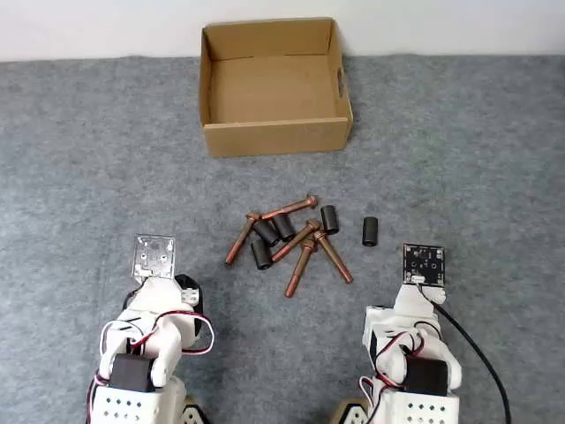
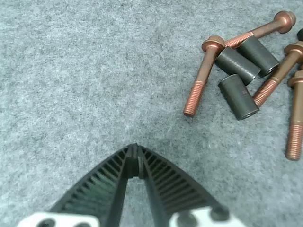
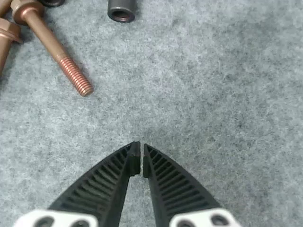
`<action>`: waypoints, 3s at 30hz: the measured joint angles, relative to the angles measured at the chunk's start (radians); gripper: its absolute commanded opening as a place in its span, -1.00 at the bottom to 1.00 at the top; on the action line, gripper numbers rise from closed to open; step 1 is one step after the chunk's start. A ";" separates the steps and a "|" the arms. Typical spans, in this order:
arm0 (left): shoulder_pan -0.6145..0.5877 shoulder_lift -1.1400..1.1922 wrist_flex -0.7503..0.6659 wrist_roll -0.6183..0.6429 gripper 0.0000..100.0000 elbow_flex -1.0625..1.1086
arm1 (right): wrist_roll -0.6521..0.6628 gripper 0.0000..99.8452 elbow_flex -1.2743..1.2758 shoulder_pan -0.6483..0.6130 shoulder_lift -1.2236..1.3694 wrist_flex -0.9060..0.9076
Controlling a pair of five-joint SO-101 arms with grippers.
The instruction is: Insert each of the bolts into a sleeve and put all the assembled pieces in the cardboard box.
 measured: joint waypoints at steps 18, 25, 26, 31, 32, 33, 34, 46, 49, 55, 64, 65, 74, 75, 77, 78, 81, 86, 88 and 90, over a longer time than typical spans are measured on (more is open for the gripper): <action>0.000 0.000 0.000 0.000 -0.99 0.000 | 0.000 -0.98 0.000 0.000 0.000 0.000; 0.000 0.000 0.000 0.000 -0.99 0.000 | 0.000 -0.98 0.000 0.000 0.000 0.000; 0.000 0.000 0.000 0.000 -0.99 0.000 | 0.000 -0.98 0.000 0.000 0.000 0.000; 0.000 0.000 0.000 0.000 -0.99 0.000 | 0.000 -0.98 0.000 0.000 0.000 0.000; 0.000 0.000 0.000 0.000 -0.99 0.000 | 0.000 -0.98 0.000 0.000 0.000 0.000; 0.000 0.000 0.000 0.000 -0.99 0.000 | 0.000 -0.98 0.000 0.000 0.000 0.000; 0.000 0.000 0.000 0.000 -0.99 0.000 | 0.000 -0.98 0.000 0.000 0.000 0.000; 0.000 0.000 0.000 0.000 -0.99 0.000 | 0.000 -0.98 0.000 0.000 0.000 0.000; 0.000 0.000 0.000 0.000 -0.99 0.000 | 0.000 -0.98 0.000 0.000 0.000 0.000; 0.000 0.000 0.000 0.000 -0.99 0.000 | 0.000 -0.98 0.000 0.000 0.000 0.000; 0.000 0.000 0.000 0.000 -0.99 0.000 | 0.127 -0.98 -0.011 -0.002 0.000 0.000; 0.000 0.000 0.000 0.000 -0.99 0.000 | 0.178 -0.98 -0.037 0.002 0.000 0.000; 0.000 0.000 0.000 0.000 -0.99 0.000 | 0.305 -0.98 -0.305 -0.002 -0.005 0.000; 0.000 0.000 0.000 0.000 -0.99 0.000 | 0.307 -0.98 -0.322 -0.006 -0.005 0.000; 0.000 0.000 0.000 0.000 -0.99 0.000 | 0.328 -0.98 -0.351 -0.031 0.009 0.000; 0.000 0.000 0.000 0.000 -0.99 0.000 | 0.336 -0.98 -0.370 -0.041 0.032 -0.002; 0.000 0.000 0.000 0.000 -0.99 0.000 | 0.338 -0.98 -0.439 -0.081 0.141 -0.029; 0.000 0.000 0.000 0.000 -0.99 0.000 | 0.279 -0.98 -0.620 -0.094 0.446 -0.094; 0.000 0.000 0.000 0.000 -0.99 0.000 | 0.258 -0.98 -0.712 -0.094 0.614 -0.101; 0.000 0.000 0.000 0.000 -0.99 0.000 | 0.255 -0.98 -0.816 -0.092 0.778 -0.103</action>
